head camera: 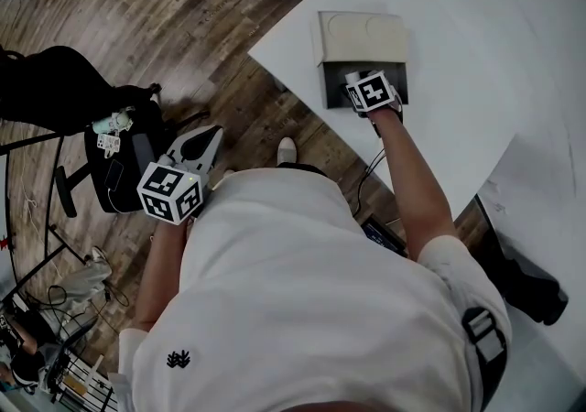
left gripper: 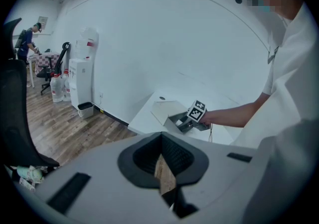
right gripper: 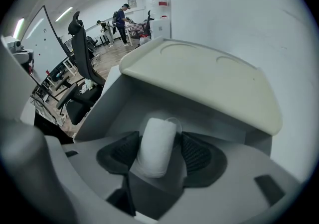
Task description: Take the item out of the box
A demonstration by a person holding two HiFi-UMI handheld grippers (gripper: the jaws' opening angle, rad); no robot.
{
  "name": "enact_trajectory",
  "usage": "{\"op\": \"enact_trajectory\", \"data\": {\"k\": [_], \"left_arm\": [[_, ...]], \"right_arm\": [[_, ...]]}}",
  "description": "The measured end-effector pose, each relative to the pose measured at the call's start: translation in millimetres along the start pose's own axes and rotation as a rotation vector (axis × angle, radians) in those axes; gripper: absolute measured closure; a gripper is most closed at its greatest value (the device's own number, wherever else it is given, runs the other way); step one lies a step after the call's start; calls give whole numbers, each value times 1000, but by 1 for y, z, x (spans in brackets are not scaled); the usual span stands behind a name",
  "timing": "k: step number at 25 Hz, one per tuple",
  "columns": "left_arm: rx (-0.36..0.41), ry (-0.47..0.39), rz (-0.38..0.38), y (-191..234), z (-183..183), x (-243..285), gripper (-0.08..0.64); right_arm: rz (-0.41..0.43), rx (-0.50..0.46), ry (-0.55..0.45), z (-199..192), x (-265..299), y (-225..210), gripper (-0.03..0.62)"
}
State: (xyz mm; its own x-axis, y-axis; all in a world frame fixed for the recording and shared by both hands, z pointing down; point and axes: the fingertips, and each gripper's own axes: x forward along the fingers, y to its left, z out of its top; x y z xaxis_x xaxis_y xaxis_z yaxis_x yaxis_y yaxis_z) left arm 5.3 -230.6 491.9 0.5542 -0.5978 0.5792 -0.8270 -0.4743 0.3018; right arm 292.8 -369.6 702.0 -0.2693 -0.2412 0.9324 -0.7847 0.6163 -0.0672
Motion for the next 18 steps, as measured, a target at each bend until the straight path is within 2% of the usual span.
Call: {"op": "enact_trajectory", "data": {"k": [2, 4, 18], "left_arm": [[0, -2, 2, 0, 1, -1, 554], [1, -4, 3, -2, 2, -3, 554], [-1, -45, 21, -2, -7, -24, 554]], "right_arm": [[-2, -3, -3, 1, -1, -1, 331], [-7, -8, -9, 2, -2, -2, 379], [-40, -5, -71, 8, -22, 0, 394]]}}
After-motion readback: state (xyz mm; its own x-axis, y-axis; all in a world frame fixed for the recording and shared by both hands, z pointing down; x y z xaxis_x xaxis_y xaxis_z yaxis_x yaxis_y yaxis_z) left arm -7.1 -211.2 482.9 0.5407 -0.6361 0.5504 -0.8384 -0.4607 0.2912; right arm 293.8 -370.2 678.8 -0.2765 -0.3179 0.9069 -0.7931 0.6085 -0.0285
